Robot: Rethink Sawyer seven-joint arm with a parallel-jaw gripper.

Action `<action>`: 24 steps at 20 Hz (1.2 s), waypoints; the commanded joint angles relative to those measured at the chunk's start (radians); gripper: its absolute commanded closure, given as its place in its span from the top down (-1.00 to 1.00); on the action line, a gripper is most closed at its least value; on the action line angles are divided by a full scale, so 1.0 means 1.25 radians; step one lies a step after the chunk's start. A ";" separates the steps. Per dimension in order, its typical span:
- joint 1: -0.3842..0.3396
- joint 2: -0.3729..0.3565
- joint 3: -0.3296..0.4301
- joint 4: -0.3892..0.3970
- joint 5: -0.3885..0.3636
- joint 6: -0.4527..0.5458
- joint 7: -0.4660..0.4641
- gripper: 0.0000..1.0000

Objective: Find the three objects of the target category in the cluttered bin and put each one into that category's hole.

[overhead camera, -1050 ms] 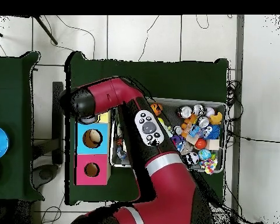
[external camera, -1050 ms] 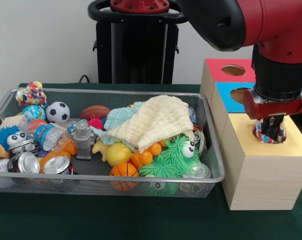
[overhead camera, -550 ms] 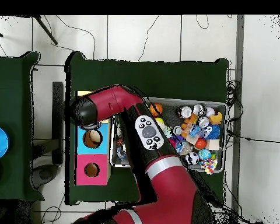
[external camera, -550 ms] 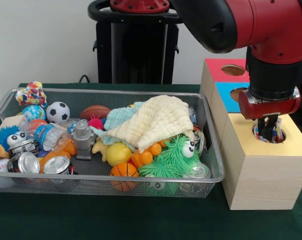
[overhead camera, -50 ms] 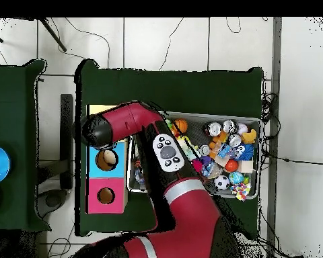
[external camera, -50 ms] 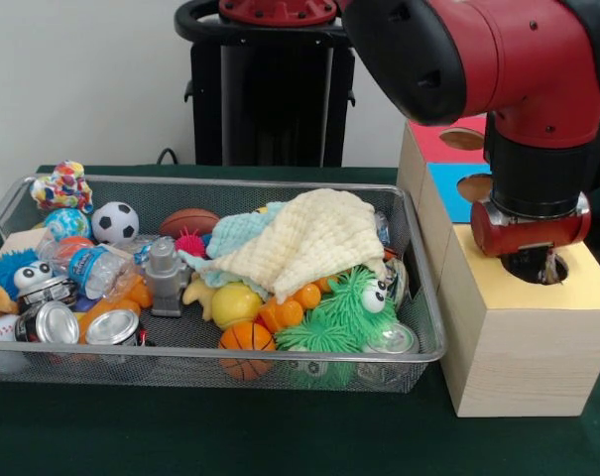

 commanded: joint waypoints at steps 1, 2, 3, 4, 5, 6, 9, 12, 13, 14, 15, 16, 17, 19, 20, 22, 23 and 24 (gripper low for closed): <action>0.029 0.142 -0.081 0.020 -0.068 -0.057 0.052 -1.00; 0.032 0.147 -0.085 0.015 -0.069 -0.062 0.053 -1.00; 0.035 0.151 -0.089 0.010 -0.069 -0.068 0.055 -1.00; 0.040 0.158 -0.093 0.000 -0.068 -0.071 0.056 -1.00; 0.044 0.161 -0.098 -0.005 -0.069 -0.077 0.059 -1.00; 0.050 0.166 -0.103 -0.012 -0.069 -0.077 0.061 -1.00; 0.058 0.167 -0.111 -0.017 -0.066 -0.082 0.060 -1.00; 0.067 0.144 -0.118 -0.008 -0.066 -0.087 0.057 -1.00; 0.068 0.130 -0.118 0.000 -0.064 -0.088 0.055 -1.00; 0.065 0.115 -0.114 0.012 -0.056 -0.086 0.053 -1.00; 0.062 0.100 -0.110 0.023 -0.047 -0.083 0.051 -1.00; 0.058 0.085 -0.106 0.037 -0.039 -0.075 0.045 -1.00; 0.057 0.073 -0.104 0.047 -0.033 -0.072 0.044 -1.00; 0.056 0.050 -0.101 0.063 -0.024 -0.060 0.041 -1.00; 0.055 0.040 -0.100 0.067 -0.018 -0.049 0.037 -1.00; 0.051 0.022 -0.098 0.070 -0.008 -0.027 0.030 -1.00; 0.053 0.014 -0.099 0.070 -0.005 -0.016 0.027 -1.00; 0.054 0.005 -0.100 0.070 -0.001 -0.004 0.026 -1.00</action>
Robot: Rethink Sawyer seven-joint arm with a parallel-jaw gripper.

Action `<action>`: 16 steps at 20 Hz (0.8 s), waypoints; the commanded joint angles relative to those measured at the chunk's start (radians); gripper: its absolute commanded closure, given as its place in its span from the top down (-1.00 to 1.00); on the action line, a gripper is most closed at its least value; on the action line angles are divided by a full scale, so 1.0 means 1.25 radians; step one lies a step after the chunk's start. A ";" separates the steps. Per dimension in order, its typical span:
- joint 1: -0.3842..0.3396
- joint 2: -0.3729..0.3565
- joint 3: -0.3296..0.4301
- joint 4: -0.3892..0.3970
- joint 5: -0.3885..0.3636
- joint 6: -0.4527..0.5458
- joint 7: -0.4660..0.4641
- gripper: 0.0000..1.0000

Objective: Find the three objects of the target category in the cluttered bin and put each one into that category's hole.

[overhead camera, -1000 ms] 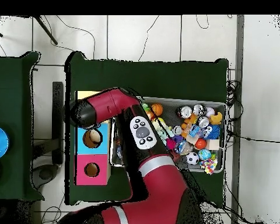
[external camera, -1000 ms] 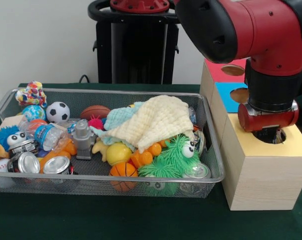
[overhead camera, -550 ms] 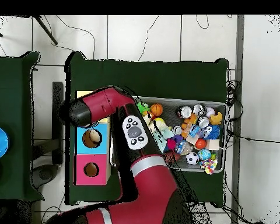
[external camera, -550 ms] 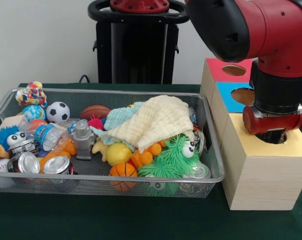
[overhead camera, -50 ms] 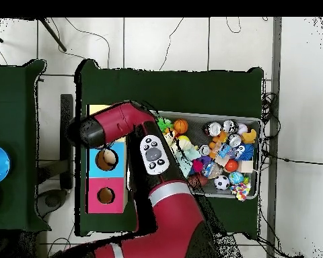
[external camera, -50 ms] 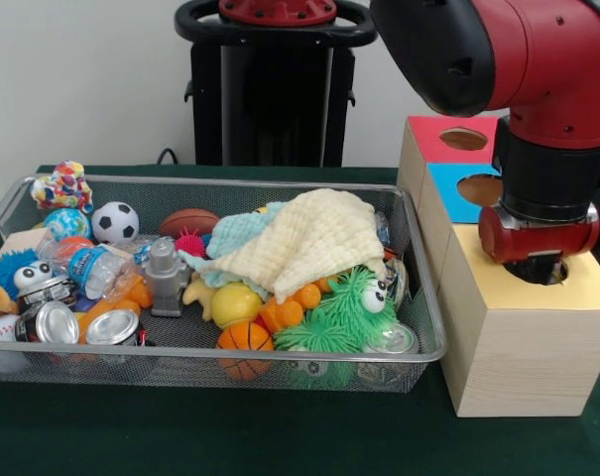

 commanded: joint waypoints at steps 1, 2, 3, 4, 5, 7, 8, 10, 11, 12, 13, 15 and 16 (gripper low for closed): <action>-0.009 -0.002 -0.027 0.099 0.005 0.039 0.024 -1.00; -0.010 -0.012 -0.027 0.098 0.011 0.054 0.022 -1.00; -0.009 -0.021 -0.026 0.096 0.017 0.066 0.021 -1.00; -0.008 -0.031 -0.026 0.095 0.023 0.080 0.019 -1.00; -0.008 -0.041 -0.026 0.093 0.029 0.094 0.018 -1.00; -0.007 -0.056 -0.027 0.088 0.039 0.117 0.015 -1.00; -0.007 -0.062 -0.027 0.087 0.044 0.126 0.013 -1.00; -0.006 -0.074 -0.028 0.087 0.054 0.145 0.010 -1.00; -0.006 -0.078 -0.028 0.083 0.060 0.156 0.008 -1.00; -0.006 -0.082 -0.027 0.080 0.066 0.167 0.006 -1.00; -0.006 -0.088 -0.026 0.078 0.071 0.177 0.005 -1.00; -0.007 -0.108 -0.024 0.082 0.083 0.198 0.004 -1.00; -0.008 -0.117 -0.021 0.081 0.088 0.210 0.002 -1.00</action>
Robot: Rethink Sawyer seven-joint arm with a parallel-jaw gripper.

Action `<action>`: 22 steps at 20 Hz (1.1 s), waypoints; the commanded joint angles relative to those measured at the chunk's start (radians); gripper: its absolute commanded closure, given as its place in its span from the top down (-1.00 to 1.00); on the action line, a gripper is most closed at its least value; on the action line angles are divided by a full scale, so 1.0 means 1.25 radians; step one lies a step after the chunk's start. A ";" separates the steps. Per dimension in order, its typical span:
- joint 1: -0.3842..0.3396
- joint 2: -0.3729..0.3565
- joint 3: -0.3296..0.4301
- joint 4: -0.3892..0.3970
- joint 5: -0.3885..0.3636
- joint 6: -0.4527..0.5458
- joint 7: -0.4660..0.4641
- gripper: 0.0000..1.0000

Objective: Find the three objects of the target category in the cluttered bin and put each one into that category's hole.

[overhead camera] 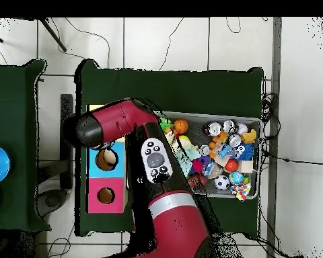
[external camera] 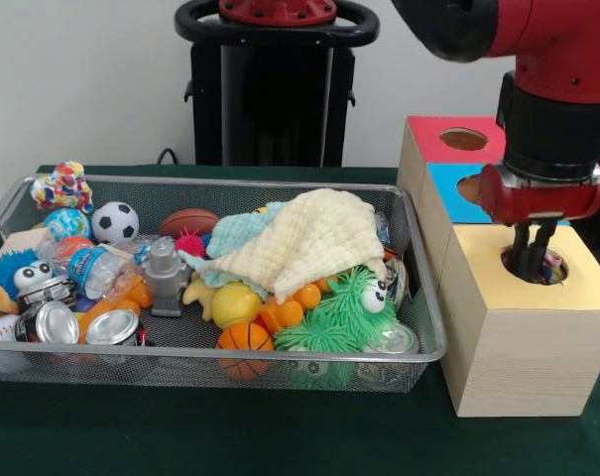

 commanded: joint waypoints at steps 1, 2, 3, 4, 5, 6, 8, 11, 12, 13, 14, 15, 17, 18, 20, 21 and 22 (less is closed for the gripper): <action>-0.008 -0.056 -0.008 0.060 0.044 0.145 0.002 -1.00; -0.007 -0.062 -0.007 0.059 0.047 0.155 0.001 -1.00; -0.007 -0.068 -0.006 0.058 0.051 0.165 0.000 -1.00; -0.007 -0.075 -0.007 0.061 0.054 0.172 0.000 -1.00; -0.006 -0.080 -0.006 0.063 0.057 0.177 0.000 -1.00; -0.006 -0.086 -0.006 0.066 0.060 0.182 0.001 -1.00; -0.008 -0.098 -0.004 0.075 0.067 0.186 0.000 -1.00; -0.016 -0.114 0.002 0.093 0.074 0.175 -0.010 -1.00; -0.020 -0.121 0.005 0.104 0.077 0.166 -0.014 -1.00; -0.025 -0.128 0.007 0.113 0.079 0.162 -0.020 -1.00; -0.030 -0.131 0.010 0.119 0.081 0.155 -0.025 -1.00; -0.036 -0.138 0.013 0.128 0.083 0.151 -0.033 -1.00; -0.057 -0.141 0.020 0.144 0.079 0.128 -0.061 -1.00; -0.066 -0.137 0.022 0.150 0.069 0.114 -0.078 -1.00; -0.083 -0.121 0.026 0.148 0.039 0.096 -0.121 -1.00; -0.092 -0.112 0.029 0.144 0.026 0.091 -0.142 -1.00; -0.102 -0.100 0.035 0.136 0.016 0.094 -0.166 -1.00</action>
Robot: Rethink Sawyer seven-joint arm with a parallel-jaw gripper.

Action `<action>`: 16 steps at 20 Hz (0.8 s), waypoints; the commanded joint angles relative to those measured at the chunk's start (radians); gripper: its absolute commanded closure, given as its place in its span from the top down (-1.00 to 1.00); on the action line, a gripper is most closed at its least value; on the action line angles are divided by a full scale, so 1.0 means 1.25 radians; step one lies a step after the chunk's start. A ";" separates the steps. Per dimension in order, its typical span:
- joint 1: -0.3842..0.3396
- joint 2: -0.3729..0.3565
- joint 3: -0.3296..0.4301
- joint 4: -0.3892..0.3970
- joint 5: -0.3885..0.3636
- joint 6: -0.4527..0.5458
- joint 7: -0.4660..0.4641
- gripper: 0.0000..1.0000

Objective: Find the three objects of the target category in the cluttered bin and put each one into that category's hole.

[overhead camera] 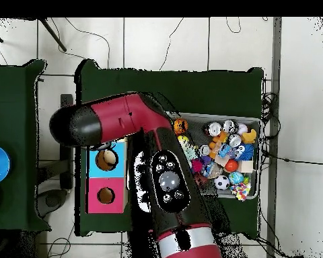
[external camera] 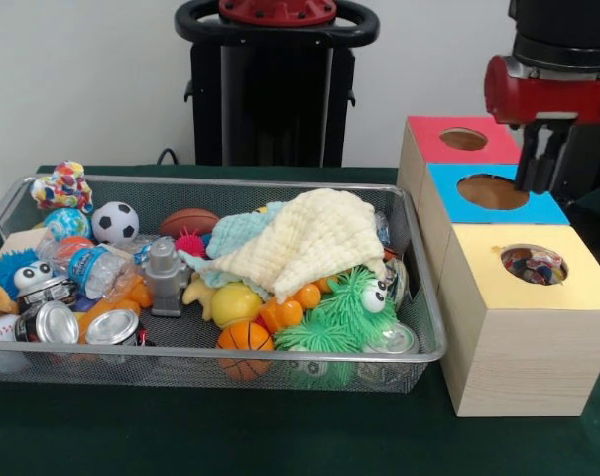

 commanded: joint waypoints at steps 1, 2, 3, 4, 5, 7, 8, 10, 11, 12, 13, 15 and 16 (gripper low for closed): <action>-0.079 0.047 0.040 0.087 -0.058 -0.010 -0.182 -1.00; -0.092 0.053 0.048 0.087 -0.063 -0.017 -0.199 -1.00; -0.103 0.056 0.055 0.087 -0.067 -0.023 -0.211 -1.00; -0.115 0.056 0.062 0.088 -0.071 -0.022 -0.224 -1.00; -0.123 0.057 0.068 0.085 -0.076 -0.021 -0.234 -1.00; -0.146 0.059 0.084 0.082 -0.085 -0.017 -0.255 -1.00; -0.158 0.061 0.093 0.081 -0.089 -0.020 -0.262 -1.00; -0.181 0.068 0.109 0.078 -0.100 -0.026 -0.276 -1.00; -0.193 0.072 0.117 0.075 -0.107 -0.029 -0.283 -1.00; -0.201 0.079 0.121 0.068 -0.116 -0.030 -0.288 -1.00; -0.209 0.086 0.126 0.061 -0.125 -0.031 -0.292 -1.00; -0.224 0.104 0.134 0.036 -0.146 -0.038 -0.297 -1.00; -0.232 0.114 0.139 0.024 -0.152 -0.045 -0.297 -1.00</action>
